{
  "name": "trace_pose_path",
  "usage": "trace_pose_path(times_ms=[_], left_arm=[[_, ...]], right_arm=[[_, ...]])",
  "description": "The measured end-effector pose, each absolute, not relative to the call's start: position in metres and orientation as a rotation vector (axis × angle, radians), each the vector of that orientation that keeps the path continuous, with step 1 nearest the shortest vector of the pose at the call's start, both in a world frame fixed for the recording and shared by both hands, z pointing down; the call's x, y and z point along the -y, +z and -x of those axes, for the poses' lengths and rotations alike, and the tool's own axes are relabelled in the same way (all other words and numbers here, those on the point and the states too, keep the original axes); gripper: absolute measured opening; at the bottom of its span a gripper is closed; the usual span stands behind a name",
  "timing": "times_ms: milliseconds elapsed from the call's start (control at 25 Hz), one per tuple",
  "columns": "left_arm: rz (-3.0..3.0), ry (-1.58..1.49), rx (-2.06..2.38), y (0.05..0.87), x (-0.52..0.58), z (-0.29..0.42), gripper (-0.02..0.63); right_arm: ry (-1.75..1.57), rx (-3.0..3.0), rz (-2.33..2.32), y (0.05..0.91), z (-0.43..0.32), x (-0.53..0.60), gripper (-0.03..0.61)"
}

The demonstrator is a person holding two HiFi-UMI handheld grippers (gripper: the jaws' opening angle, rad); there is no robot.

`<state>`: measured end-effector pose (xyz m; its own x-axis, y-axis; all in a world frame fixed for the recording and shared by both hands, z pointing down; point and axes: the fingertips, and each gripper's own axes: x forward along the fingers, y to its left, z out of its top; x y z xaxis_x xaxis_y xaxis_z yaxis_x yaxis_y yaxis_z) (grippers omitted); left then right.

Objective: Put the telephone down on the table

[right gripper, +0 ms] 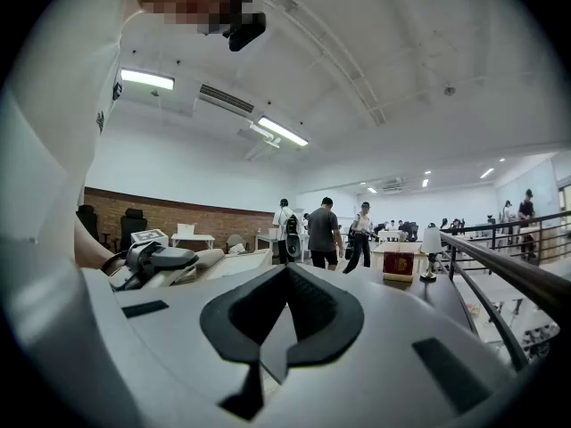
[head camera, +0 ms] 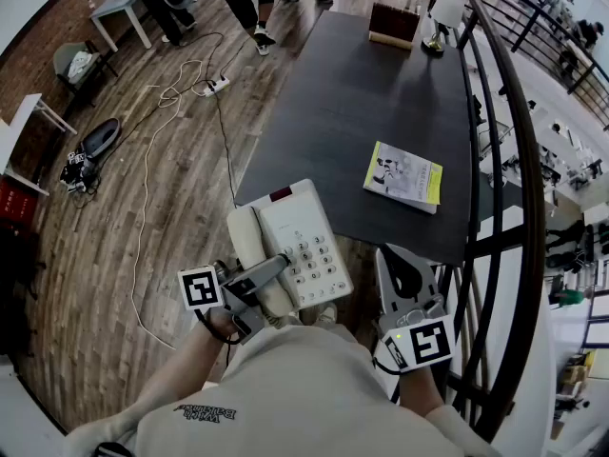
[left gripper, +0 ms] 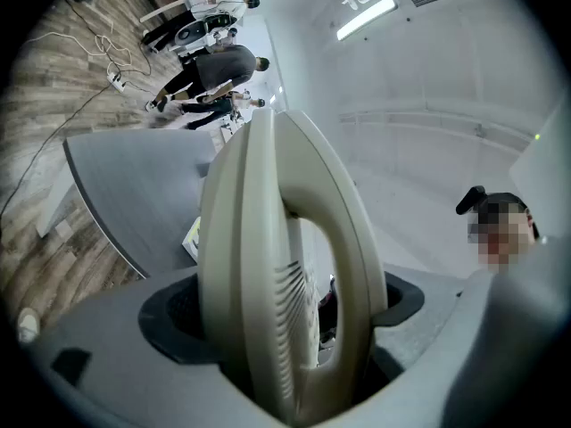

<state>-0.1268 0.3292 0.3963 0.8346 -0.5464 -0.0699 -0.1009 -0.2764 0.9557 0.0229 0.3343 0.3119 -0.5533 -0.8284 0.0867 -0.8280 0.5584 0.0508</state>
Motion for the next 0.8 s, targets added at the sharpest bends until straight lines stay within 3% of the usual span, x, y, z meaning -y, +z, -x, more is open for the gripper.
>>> trace_pose_path(times_ms=[800], left_arm=[[-1.757, -0.532, 0.470, 0.402, -0.328, 0.108, 0.476]], right_arm=[[0.049, 2.729, -1.416, 0.320, -0.050, -0.330, 0.002]])
